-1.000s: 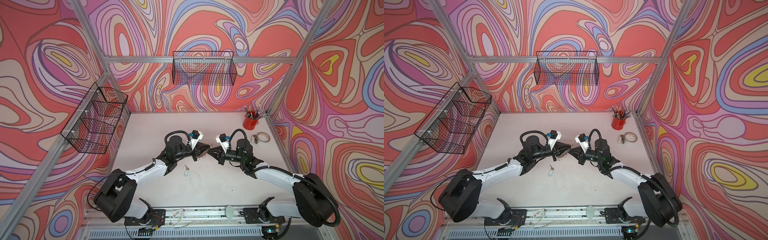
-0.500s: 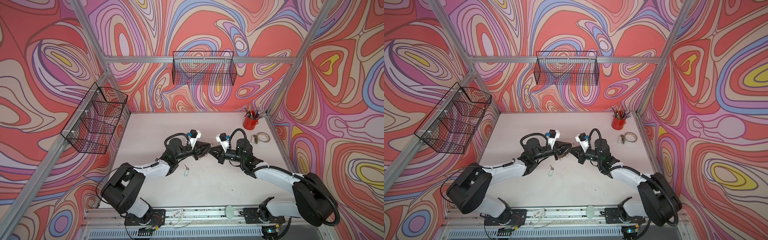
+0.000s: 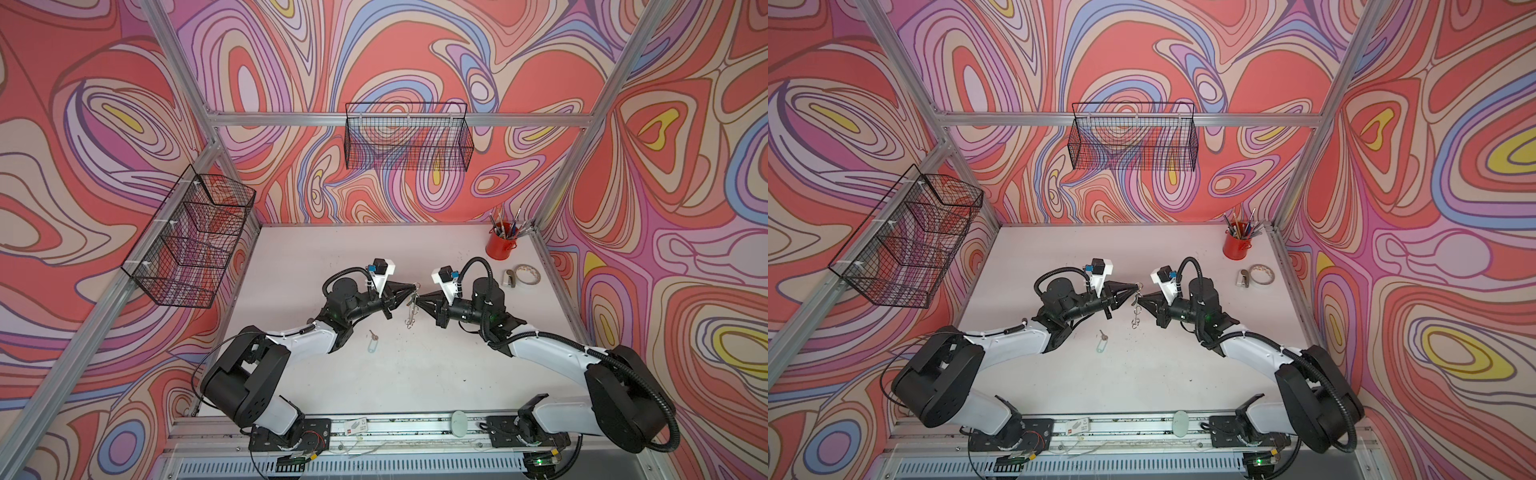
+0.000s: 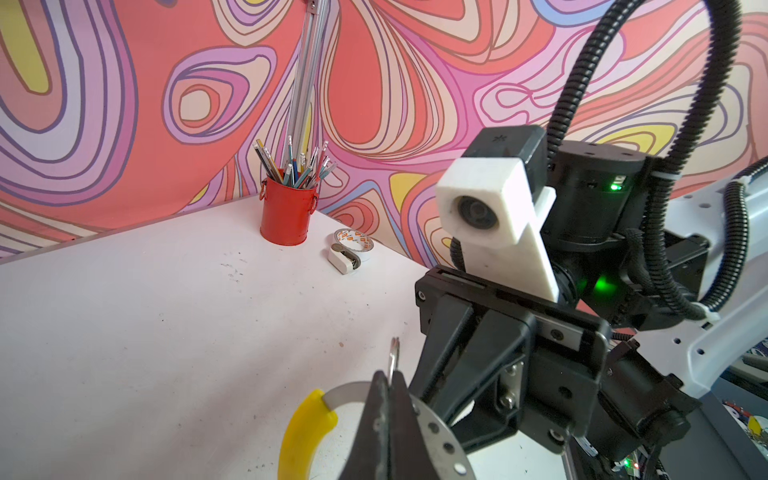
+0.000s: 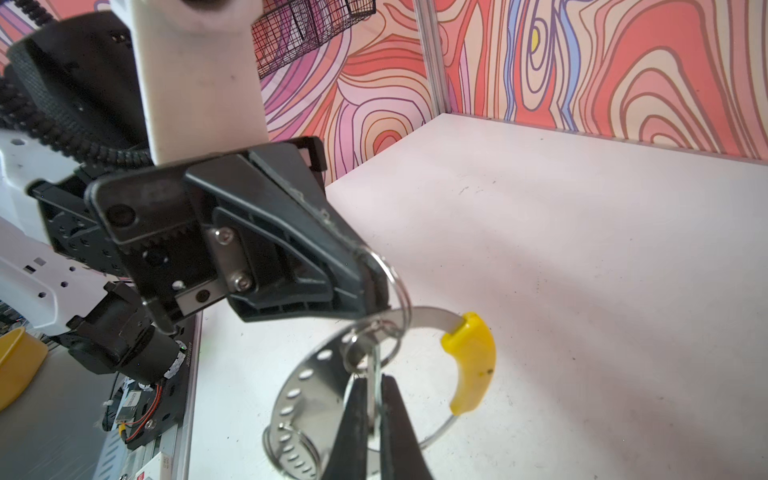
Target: Put the keys on the keyring
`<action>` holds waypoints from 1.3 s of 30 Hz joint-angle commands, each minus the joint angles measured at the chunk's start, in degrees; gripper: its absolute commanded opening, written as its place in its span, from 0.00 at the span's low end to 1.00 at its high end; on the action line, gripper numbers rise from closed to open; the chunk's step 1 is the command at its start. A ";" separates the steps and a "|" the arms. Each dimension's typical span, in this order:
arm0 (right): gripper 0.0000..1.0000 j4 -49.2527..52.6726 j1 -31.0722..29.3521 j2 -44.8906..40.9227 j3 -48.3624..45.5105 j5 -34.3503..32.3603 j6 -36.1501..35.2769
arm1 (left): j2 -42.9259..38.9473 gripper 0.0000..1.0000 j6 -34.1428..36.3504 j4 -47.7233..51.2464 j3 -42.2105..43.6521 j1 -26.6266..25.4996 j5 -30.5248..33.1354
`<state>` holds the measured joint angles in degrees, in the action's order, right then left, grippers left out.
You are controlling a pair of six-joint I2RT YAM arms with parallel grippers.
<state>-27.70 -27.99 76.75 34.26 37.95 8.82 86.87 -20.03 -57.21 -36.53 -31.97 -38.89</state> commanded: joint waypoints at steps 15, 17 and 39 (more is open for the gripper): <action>0.54 -1.05 6.73 -8.48 -0.94 0.93 4.75 | -0.19 0.00 -3.12 -10.26 -0.03 1.82 -3.40; 0.53 -2.64 6.73 -7.00 0.01 4.28 5.90 | 0.65 0.00 -4.37 -12.75 0.10 1.81 -4.57; 0.34 -17.82 6.63 0.94 2.57 15.60 16.44 | 3.92 0.00 -7.37 -17.57 0.51 1.80 -8.61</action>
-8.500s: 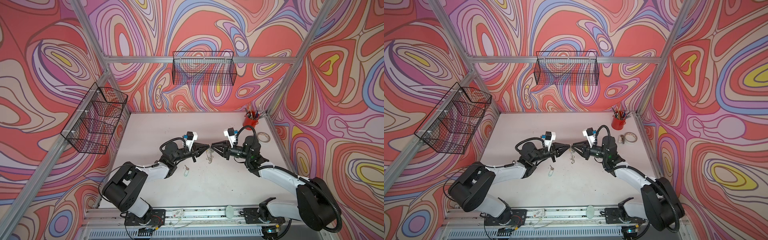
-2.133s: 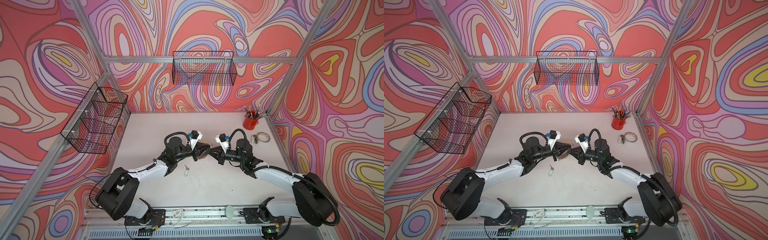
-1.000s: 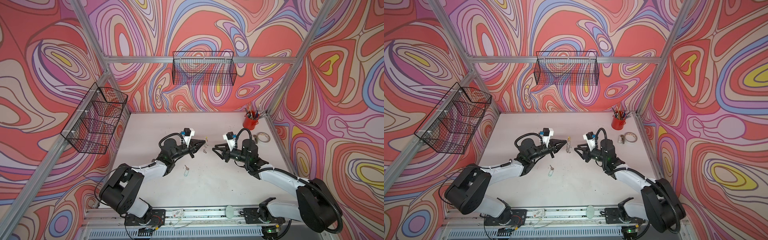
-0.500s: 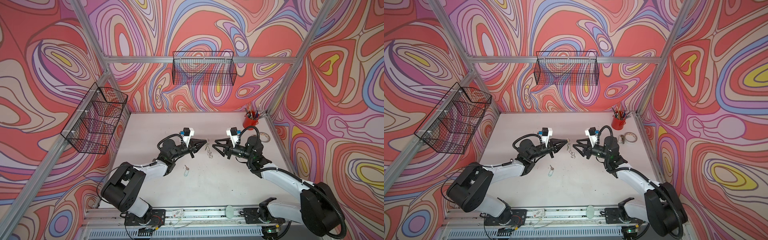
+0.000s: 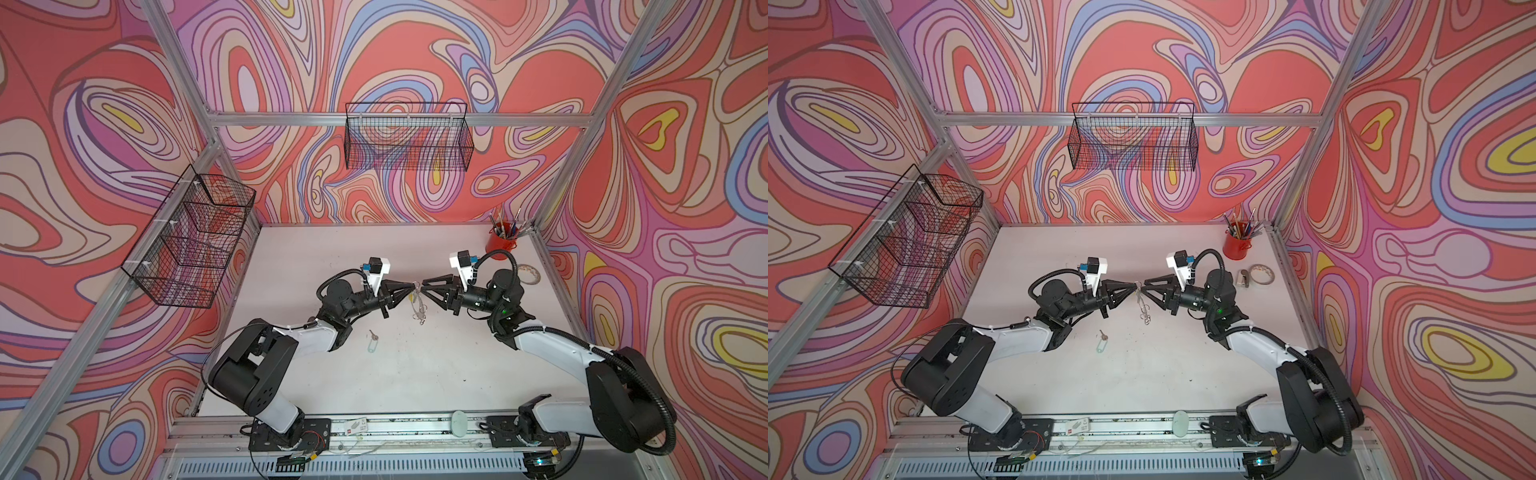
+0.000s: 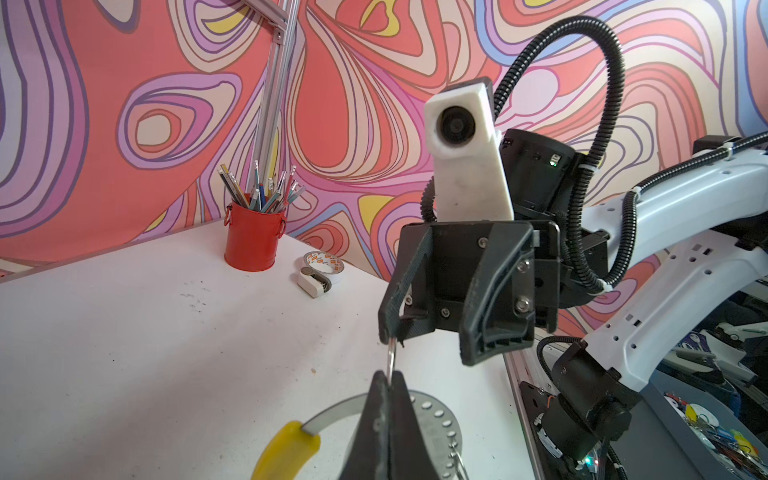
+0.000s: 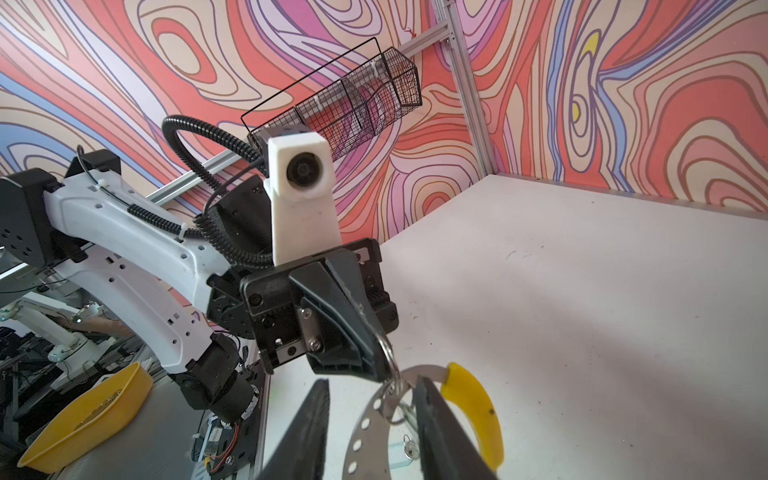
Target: Put the keys on the keyring
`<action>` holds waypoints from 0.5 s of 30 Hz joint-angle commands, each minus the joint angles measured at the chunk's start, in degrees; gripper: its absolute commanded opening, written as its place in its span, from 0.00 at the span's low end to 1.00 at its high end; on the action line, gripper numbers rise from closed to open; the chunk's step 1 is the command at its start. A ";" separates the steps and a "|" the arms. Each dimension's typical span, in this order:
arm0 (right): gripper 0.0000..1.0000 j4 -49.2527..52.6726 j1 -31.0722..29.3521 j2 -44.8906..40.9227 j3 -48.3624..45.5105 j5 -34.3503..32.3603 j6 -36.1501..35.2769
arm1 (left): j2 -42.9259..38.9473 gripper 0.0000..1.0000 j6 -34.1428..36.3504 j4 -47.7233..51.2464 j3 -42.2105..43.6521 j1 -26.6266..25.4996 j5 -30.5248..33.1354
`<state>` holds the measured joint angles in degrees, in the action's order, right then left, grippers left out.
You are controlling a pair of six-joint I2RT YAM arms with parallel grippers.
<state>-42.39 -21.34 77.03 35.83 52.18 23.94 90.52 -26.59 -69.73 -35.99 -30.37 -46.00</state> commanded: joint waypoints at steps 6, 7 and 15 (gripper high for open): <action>0.32 -3.14 0.00 1.12 0.71 -0.29 1.10 | 0.31 0.00 -1.04 -5.15 -0.22 0.22 -2.82; 0.31 -3.22 -0.01 1.38 0.96 -0.24 1.18 | 0.32 0.00 -1.18 -5.15 -0.24 0.22 -2.86; 0.27 -3.66 0.05 3.24 1.44 -0.05 1.85 | 0.23 0.00 -1.27 -5.23 -0.40 0.13 -3.79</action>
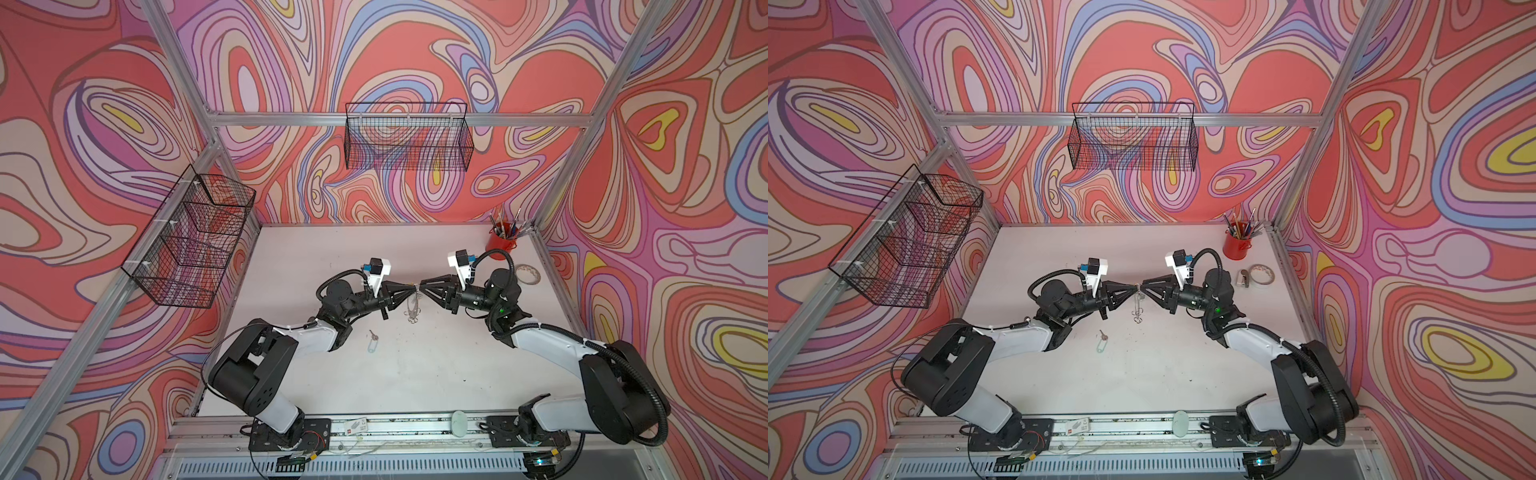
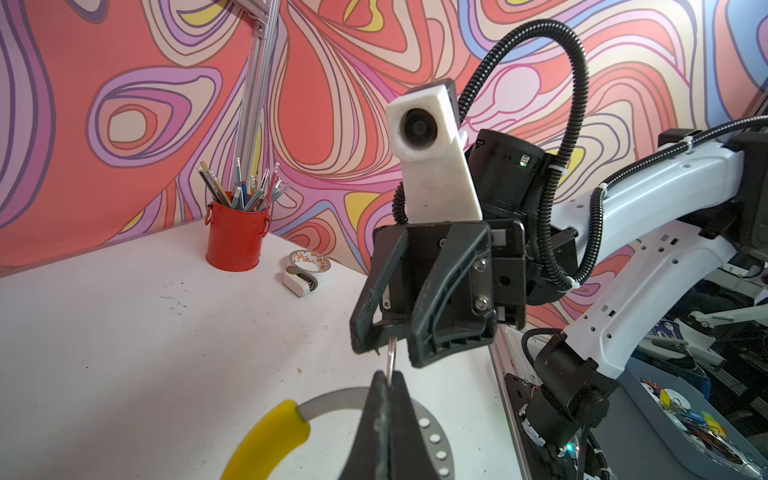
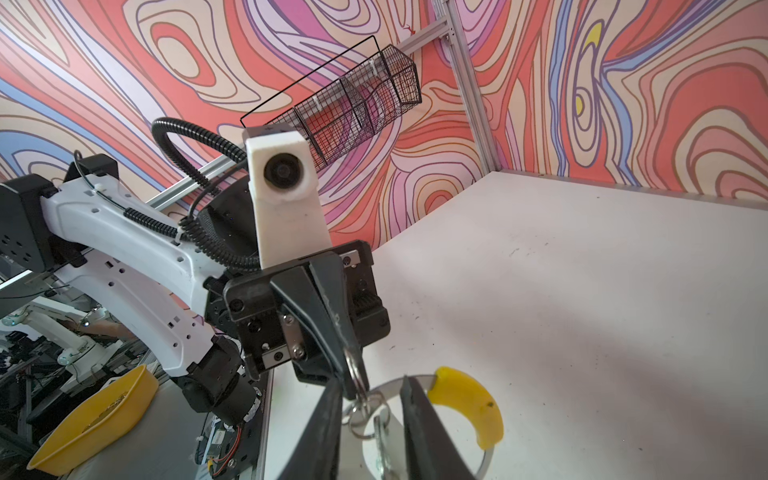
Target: Put the keys on the keyring
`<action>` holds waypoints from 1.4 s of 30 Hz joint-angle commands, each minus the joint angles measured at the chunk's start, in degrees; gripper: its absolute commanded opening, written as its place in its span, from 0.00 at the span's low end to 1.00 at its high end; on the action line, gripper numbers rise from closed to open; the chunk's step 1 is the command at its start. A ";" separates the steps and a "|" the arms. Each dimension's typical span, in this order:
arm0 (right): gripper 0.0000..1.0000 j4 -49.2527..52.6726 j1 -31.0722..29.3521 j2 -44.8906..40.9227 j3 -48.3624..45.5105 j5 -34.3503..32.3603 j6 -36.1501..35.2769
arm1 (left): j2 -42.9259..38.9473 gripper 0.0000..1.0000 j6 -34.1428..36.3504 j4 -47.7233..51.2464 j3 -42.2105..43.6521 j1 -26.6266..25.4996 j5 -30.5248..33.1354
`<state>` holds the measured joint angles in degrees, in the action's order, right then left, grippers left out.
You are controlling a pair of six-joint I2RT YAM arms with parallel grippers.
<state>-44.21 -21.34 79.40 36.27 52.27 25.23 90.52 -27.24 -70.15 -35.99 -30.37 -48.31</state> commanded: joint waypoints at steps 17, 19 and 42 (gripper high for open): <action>0.11 -2.20 -0.98 2.36 1.27 1.49 1.22 | 1.08 0.00 -0.70 -4.73 -1.17 0.14 -2.44; 0.11 -2.19 -0.99 2.60 1.42 1.74 1.22 | 1.24 0.00 -0.79 -4.82 -1.19 0.14 -2.39; 0.00 19.38 -1.16 -2.77 3.37 -6.20 -17.79 | -4.53 0.26 13.14 17.32 -2.51 2.22 -1.99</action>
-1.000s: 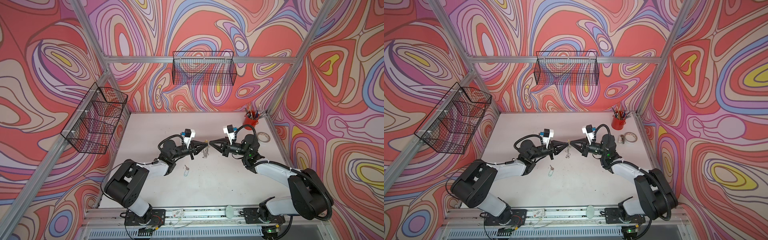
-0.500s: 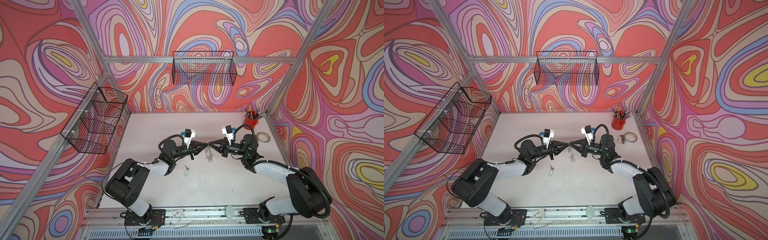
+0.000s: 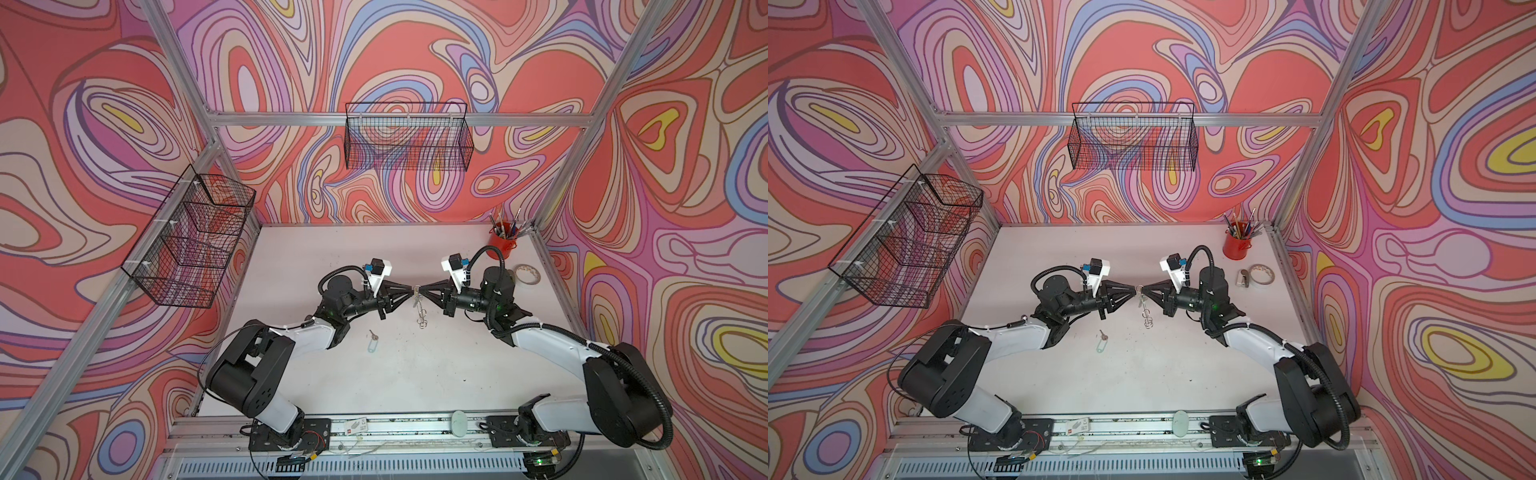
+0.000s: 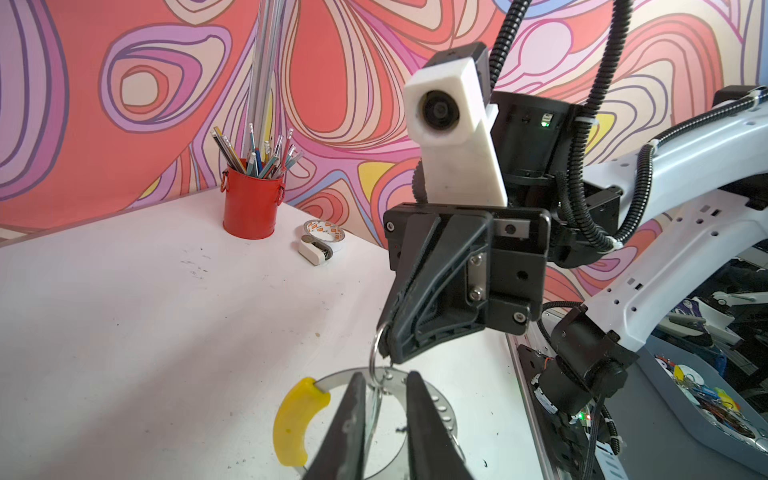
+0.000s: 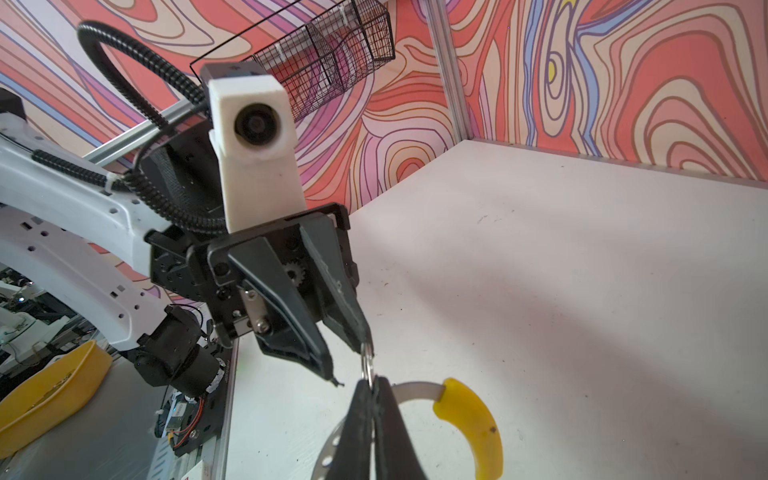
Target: Put the keys on the keyring
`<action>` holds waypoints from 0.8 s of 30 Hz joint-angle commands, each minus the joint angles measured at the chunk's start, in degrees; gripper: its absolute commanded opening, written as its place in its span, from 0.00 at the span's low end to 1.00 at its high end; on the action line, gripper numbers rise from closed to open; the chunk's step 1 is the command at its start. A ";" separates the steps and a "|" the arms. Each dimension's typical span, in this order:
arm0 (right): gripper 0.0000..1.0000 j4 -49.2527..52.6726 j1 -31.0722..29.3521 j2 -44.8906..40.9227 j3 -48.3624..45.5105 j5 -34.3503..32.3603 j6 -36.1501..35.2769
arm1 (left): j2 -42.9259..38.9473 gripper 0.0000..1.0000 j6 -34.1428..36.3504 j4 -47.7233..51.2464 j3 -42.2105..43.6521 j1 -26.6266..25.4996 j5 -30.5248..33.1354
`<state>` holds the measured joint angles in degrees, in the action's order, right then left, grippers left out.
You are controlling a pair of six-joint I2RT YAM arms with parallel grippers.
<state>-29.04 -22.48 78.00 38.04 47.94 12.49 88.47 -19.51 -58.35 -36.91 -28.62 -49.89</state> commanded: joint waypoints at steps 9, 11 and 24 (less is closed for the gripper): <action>0.00 6.33 -0.32 -2.31 0.98 -3.95 -9.84 | -6.74 0.31 19.57 27.46 -6.73 0.54 -0.57; 0.00 7.11 -0.50 -1.84 1.29 -5.30 -9.95 | -7.29 0.33 19.10 27.26 -6.56 0.54 -0.27; 0.00 13.01 -2.66 -0.50 2.12 -12.51 -7.73 | -12.78 0.61 12.55 31.38 -2.67 0.28 9.09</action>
<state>-17.91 -24.56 76.97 38.70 38.00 4.16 78.22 -5.61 -30.15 -40.36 -28.45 -43.38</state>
